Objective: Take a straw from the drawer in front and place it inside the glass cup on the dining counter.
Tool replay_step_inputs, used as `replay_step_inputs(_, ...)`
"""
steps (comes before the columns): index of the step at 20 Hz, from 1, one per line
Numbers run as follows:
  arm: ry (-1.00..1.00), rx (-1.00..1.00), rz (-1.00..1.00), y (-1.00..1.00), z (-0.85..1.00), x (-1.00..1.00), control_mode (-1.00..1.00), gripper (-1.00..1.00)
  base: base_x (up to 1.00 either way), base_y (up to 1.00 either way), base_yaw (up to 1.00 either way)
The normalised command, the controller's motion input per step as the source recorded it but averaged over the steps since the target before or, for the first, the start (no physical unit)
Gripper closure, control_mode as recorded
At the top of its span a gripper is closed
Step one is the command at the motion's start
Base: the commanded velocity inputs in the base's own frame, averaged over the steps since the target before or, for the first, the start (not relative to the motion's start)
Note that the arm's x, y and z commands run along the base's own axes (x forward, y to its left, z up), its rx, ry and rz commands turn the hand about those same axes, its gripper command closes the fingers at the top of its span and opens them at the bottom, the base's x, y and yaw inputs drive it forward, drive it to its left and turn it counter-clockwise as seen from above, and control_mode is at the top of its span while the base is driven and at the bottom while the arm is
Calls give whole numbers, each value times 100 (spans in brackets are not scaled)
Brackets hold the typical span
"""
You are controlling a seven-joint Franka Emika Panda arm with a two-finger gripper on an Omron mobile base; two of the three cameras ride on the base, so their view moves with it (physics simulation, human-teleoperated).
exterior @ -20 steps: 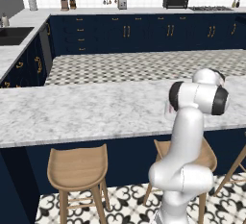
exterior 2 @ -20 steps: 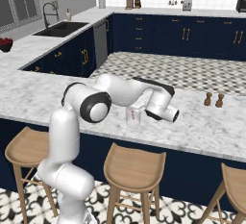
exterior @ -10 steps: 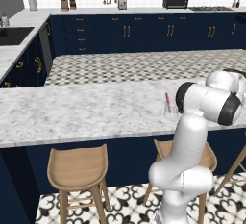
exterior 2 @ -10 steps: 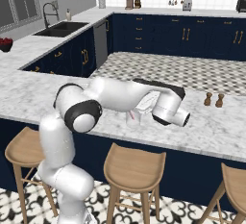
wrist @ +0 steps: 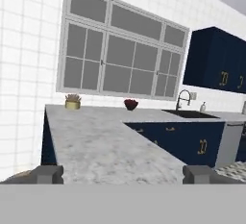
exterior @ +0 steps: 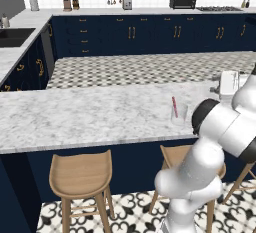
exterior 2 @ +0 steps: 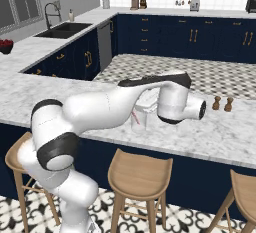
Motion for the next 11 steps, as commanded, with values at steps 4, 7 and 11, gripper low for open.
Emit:
replay_step_inputs(4,0,-50,-7,0,28,-27,-100,-100,0,0,0)
replay_step_inputs(7,2,-58,-7,0,0,-28,-100,-100,0,0,0)
replay_step_inputs(11,21,-50,-7,0,-13,-24,-100,-100,0,0,0)
